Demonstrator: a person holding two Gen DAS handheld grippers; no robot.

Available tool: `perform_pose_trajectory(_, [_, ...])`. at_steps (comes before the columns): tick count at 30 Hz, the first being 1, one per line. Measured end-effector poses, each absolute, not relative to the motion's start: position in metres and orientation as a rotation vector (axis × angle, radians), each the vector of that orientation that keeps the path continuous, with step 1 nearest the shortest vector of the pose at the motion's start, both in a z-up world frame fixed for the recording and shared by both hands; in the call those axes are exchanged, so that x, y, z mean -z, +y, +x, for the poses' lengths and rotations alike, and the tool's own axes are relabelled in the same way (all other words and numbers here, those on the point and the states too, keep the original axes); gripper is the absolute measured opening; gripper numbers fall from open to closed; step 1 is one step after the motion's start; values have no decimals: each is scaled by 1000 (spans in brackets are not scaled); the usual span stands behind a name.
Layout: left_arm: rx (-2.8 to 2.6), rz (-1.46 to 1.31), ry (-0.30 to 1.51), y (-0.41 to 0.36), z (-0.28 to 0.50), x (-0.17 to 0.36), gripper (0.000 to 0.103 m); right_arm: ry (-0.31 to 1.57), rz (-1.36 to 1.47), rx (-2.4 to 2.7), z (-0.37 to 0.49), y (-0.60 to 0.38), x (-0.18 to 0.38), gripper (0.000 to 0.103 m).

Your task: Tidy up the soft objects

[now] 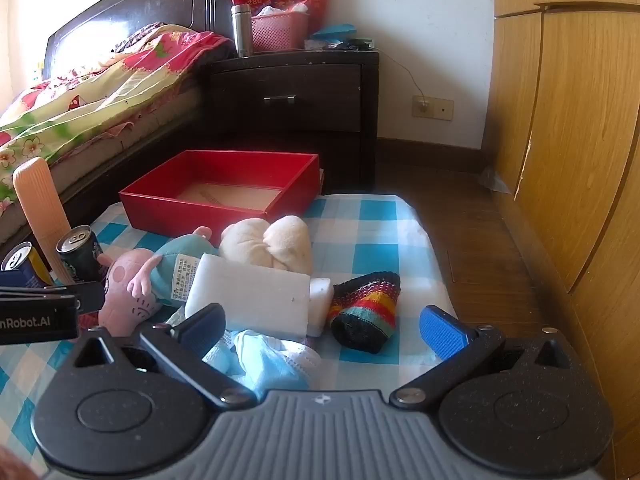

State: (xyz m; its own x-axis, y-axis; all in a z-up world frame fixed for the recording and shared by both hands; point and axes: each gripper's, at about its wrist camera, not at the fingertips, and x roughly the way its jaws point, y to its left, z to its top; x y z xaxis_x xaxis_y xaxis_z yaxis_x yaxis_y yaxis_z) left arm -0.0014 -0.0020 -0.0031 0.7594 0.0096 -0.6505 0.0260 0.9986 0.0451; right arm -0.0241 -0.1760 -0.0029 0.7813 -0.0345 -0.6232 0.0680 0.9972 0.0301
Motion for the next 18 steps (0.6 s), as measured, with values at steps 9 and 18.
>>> perform_pose_trajectory(9, [10, 55, 715, -2, -1, 4, 98, 667, 52, 55, -25, -176, 2, 85])
perform_pose_trajectory(18, [9, 56, 716, -1, -1, 5, 98, 667, 51, 56, -25, -175, 3, 85])
